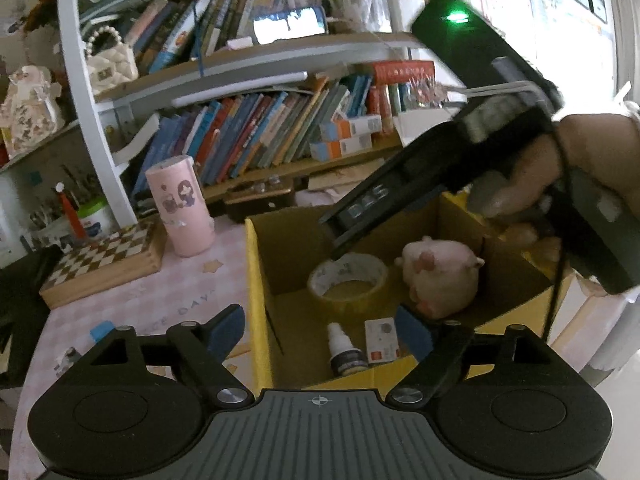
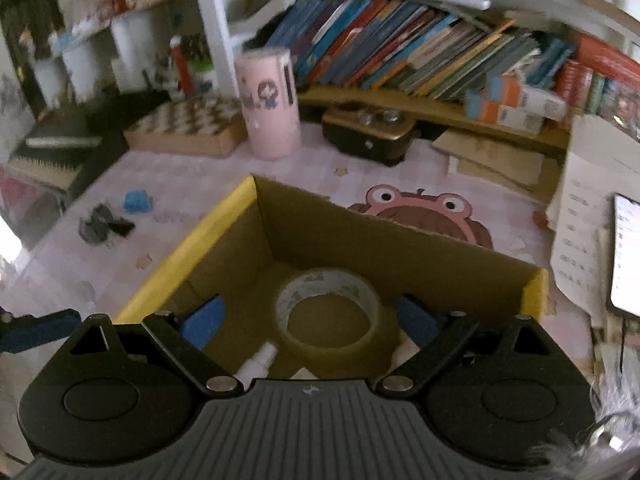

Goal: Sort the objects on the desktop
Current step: 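Lower both grippers into the yellow box and open them, releasing both items, then lift both open grippers out of the yellow box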

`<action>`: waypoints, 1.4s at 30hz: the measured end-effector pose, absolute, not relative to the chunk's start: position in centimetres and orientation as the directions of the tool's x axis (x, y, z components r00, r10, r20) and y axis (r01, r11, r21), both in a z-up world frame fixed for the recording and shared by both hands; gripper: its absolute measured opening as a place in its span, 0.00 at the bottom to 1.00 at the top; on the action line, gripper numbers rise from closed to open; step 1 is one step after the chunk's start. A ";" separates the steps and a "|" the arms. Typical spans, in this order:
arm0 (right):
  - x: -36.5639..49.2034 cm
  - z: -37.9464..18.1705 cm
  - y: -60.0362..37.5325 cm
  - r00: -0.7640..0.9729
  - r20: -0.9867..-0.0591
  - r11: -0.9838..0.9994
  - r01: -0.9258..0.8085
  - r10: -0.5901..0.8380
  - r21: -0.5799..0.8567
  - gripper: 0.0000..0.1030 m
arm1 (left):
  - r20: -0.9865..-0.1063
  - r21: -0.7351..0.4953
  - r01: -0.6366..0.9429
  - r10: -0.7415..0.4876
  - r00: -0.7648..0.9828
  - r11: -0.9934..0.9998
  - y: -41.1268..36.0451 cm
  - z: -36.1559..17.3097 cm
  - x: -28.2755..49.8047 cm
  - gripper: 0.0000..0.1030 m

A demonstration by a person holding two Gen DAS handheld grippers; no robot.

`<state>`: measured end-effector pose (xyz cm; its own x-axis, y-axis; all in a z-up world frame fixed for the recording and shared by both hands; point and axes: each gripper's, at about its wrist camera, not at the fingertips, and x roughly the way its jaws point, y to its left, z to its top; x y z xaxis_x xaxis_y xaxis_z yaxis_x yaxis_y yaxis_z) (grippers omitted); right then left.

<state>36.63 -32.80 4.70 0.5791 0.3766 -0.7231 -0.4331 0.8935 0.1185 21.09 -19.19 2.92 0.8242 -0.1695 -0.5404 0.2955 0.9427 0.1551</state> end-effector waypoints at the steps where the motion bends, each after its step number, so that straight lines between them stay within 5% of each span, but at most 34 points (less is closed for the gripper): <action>1: 36.0 5.1 -33.1 0.591 -0.712 0.898 -0.420 0.379 0.129 0.91 | -0.534 0.155 0.290 -0.167 0.829 0.945 -18.9 3.1 20.7 0.83; 22: 18.4 7.1 -36.0 0.833 -0.540 0.992 -0.083 0.119 0.091 0.93 | -0.505 0.057 0.191 -0.137 0.852 0.980 -11.4 4.3 14.9 0.92; 42: 9.1 2.2 -27.6 0.795 -0.607 0.980 0.112 0.011 0.165 0.92 | -0.583 0.036 0.188 -0.132 0.802 0.982 -3.2 1.3 10.0 0.93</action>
<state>9.12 -27.58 2.23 0.7946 0.0113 -0.6070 0.1117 0.9800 0.1645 9.96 -3.24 1.28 0.8019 -0.1317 -0.5828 0.1876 0.9816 0.0362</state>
